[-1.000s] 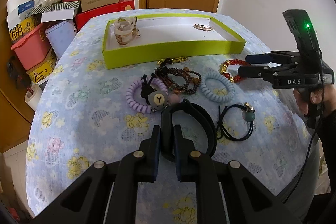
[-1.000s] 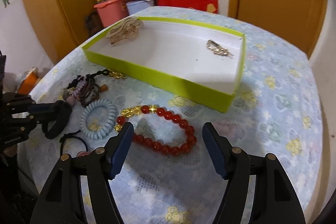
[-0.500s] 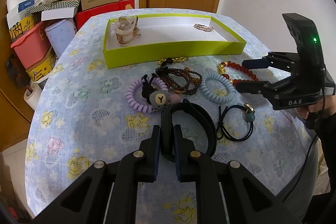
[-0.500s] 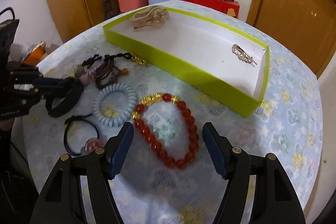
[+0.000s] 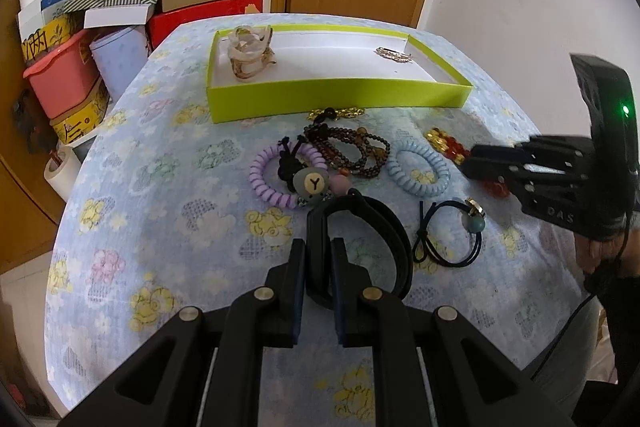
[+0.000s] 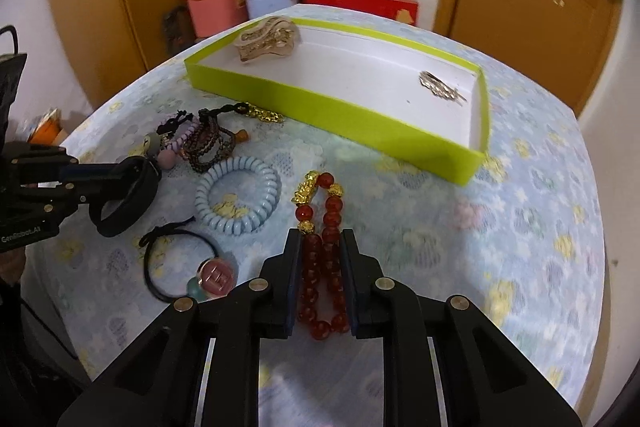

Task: Organize jewelry
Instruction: 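Grasp the black band with the left tool while the right tool grasps the red bead bracelet, then release the red bracelet into the box with the right tool while the left tool holds the band, then lower the black band into the box and open the left tool, then move both tools back toward the hair ties on the table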

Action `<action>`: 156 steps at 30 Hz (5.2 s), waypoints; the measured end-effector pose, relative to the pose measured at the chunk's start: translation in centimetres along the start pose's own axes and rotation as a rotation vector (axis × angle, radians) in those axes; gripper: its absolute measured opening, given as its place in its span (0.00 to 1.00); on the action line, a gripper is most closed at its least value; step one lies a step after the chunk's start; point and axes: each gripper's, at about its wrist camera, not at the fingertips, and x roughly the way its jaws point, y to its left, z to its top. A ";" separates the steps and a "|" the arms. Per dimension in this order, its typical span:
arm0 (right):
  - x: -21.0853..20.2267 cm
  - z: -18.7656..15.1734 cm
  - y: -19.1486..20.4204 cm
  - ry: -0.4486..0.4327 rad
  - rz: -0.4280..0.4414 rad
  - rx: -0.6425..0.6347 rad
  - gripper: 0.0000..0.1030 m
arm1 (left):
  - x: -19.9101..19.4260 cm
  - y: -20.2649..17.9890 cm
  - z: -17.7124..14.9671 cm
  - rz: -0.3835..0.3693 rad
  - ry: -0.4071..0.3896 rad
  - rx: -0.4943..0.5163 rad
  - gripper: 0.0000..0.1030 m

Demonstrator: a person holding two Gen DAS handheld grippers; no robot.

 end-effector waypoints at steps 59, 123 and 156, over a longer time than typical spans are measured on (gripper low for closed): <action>-6.7 11.0 -3.4 -0.260 -0.023 0.060 0.09 | 1.8 2.9 12.0 0.044 -0.100 -0.019 0.12; -5.1 1.6 -2.6 -0.151 -0.018 0.240 0.33 | -0.8 1.6 5.6 0.071 -0.104 -0.016 0.21; -5.9 -3.1 3.8 -0.082 0.041 0.225 0.33 | -4.7 0.8 -0.5 0.013 -0.095 -0.044 0.27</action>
